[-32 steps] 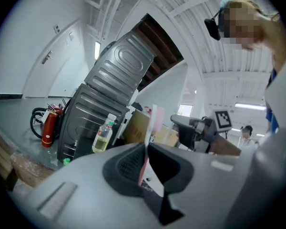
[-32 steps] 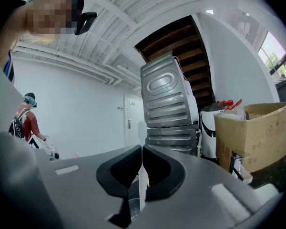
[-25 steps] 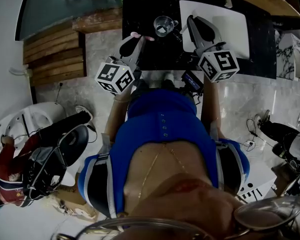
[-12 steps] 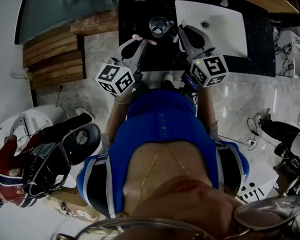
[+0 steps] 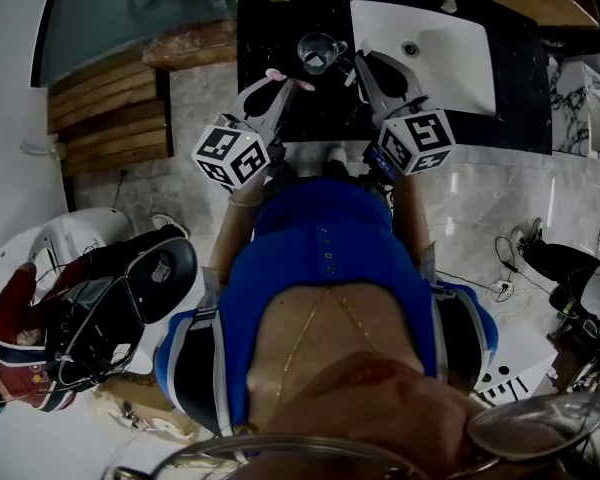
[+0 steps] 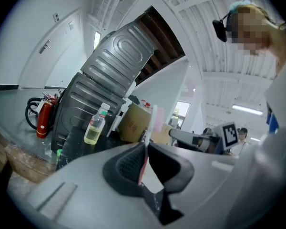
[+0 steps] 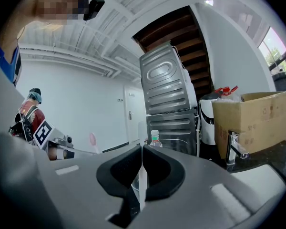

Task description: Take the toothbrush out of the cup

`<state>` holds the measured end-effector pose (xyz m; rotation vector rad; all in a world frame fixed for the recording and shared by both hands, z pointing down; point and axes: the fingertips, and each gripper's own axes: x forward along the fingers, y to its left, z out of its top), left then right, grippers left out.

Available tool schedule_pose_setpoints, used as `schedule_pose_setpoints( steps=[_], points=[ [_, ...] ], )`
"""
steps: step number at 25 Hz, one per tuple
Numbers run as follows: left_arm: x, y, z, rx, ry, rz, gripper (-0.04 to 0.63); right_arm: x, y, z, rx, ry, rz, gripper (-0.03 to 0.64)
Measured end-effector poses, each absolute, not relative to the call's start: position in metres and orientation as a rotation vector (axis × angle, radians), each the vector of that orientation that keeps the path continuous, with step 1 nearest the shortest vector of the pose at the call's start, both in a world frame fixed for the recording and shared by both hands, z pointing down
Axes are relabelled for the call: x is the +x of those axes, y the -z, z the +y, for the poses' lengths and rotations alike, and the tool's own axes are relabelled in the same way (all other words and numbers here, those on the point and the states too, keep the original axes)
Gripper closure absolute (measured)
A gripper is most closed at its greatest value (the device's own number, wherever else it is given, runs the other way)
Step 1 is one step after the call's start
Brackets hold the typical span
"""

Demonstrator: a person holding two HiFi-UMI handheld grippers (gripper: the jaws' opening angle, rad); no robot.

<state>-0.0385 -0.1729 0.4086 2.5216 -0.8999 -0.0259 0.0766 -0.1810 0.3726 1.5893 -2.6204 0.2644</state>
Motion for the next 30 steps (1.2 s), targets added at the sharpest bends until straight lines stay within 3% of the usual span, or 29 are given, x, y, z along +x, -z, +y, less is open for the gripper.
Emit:
schedule_pose_setpoints(
  steps=[30],
  points=[
    [-0.0346,-0.4113,-0.1752,2.52,0.014,-0.88,0.568,0.079,-0.379,-0.1823,1.576,-0.296,-2.6,0.606]
  ],
)
